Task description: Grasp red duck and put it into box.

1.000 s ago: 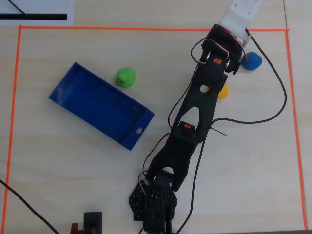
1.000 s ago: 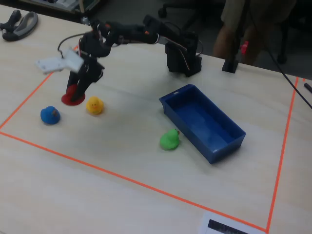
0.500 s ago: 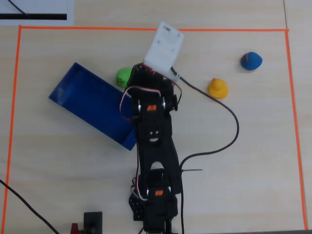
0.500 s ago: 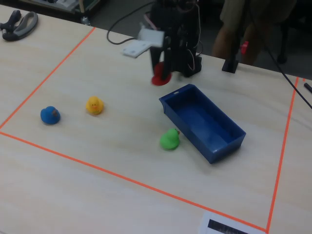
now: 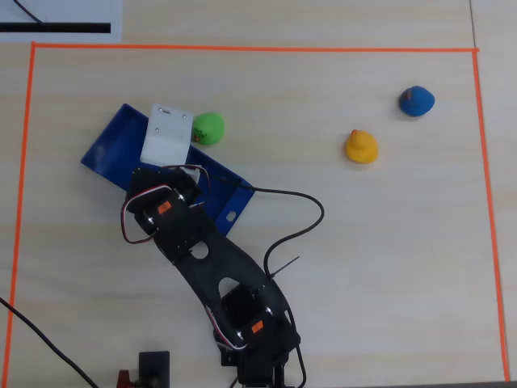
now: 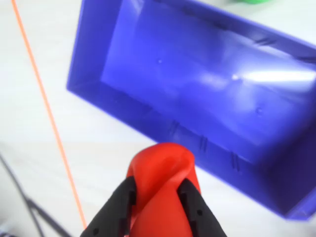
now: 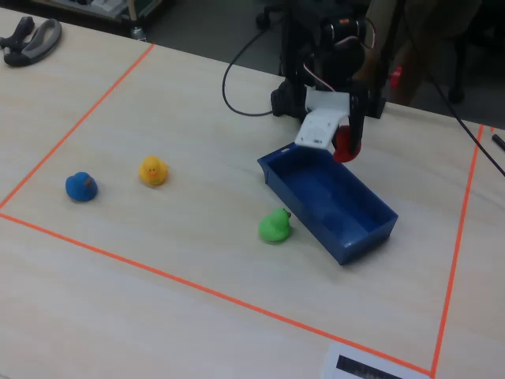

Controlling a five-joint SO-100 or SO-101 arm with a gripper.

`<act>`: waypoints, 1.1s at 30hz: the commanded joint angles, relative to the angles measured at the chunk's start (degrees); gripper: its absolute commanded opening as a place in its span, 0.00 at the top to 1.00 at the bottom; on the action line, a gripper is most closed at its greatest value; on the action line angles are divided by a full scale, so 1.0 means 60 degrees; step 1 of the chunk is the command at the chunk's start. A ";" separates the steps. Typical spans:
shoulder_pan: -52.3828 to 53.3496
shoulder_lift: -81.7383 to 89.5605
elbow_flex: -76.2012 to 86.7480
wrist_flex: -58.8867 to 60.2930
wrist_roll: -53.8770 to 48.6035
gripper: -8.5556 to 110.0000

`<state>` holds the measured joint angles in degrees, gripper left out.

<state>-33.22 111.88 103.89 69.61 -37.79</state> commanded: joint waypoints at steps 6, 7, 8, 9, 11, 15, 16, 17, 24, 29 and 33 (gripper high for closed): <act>0.0542 -0.1406 -0.0513 -0.1392 -0.0908 0.82; 0.0659 -0.1509 -0.0513 -0.1450 -0.1040 0.79; 0.0732 -0.1567 -0.0483 -0.1465 -0.1187 0.75; 0.0820 -0.1597 -0.0454 -0.1465 -0.1318 0.72; 0.0981 -0.1641 -0.0381 -0.1421 -0.1611 0.68; 0.1611 -0.1582 -0.0454 -0.1304 -0.2051 0.66; 0.1816 -0.1450 -0.0483 -0.1230 -0.2153 0.66; 0.2036 -0.1245 -0.0527 -0.1113 -0.2256 0.67; 0.3516 0.3296 0.0864 -0.0029 -0.3091 0.93; 0.4702 0.7075 0.3545 0.0498 -0.3896 0.93; 0.5684 0.9653 0.7061 0.0029 -0.4834 0.93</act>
<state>-1.05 154.34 137.90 71.54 -62.75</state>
